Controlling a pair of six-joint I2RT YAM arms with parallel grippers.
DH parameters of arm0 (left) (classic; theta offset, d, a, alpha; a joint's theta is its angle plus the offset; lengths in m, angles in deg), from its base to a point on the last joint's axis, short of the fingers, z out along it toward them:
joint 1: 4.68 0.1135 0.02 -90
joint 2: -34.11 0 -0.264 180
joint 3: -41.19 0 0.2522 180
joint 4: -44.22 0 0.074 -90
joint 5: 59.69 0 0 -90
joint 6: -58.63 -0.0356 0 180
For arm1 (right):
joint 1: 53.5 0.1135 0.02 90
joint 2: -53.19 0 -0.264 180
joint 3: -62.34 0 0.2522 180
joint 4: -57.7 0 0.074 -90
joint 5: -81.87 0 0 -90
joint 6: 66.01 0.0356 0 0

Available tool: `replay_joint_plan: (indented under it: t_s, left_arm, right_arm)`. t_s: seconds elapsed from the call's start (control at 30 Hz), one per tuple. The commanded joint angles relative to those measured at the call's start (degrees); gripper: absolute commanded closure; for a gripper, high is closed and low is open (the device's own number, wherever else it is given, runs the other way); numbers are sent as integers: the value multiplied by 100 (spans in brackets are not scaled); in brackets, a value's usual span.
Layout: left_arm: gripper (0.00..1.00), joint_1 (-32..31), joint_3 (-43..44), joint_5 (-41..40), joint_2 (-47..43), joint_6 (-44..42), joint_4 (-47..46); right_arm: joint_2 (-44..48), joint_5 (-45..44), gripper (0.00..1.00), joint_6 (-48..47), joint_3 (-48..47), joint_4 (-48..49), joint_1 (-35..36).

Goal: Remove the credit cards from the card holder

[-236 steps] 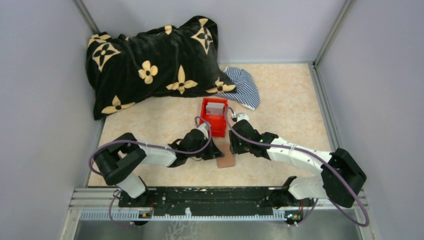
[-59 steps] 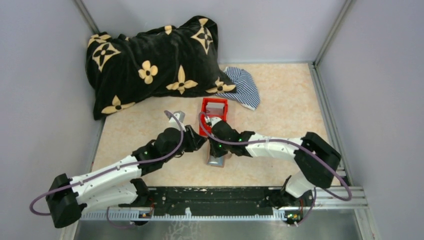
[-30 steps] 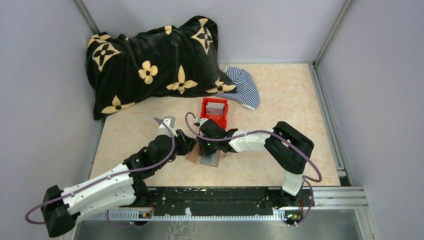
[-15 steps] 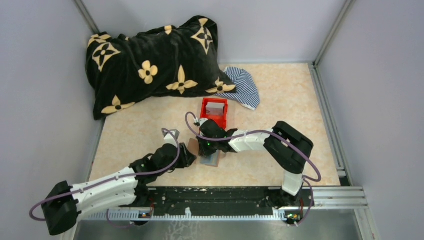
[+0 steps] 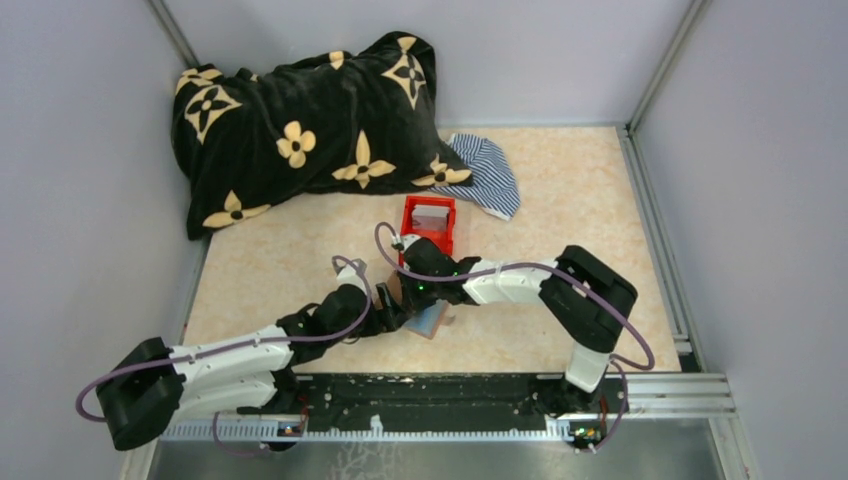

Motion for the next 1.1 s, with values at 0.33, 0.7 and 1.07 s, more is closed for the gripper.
replay_joint_plan:
  t_s: [0.33, 0.7, 1.07]
  left_arm:
    - [10, 100, -6, 141, 405, -25, 22]
    - [10, 107, 73, 208, 336, 6, 19]
    - [12, 92, 1141, -131, -1401, -299, 1674]
  right_arm:
    - [2306, -661, 100, 328, 926, -658, -45]
    - [2686, -625, 96, 656, 1953, -398, -50]
    - [2137, -474, 100, 571, 1957, 200, -58]
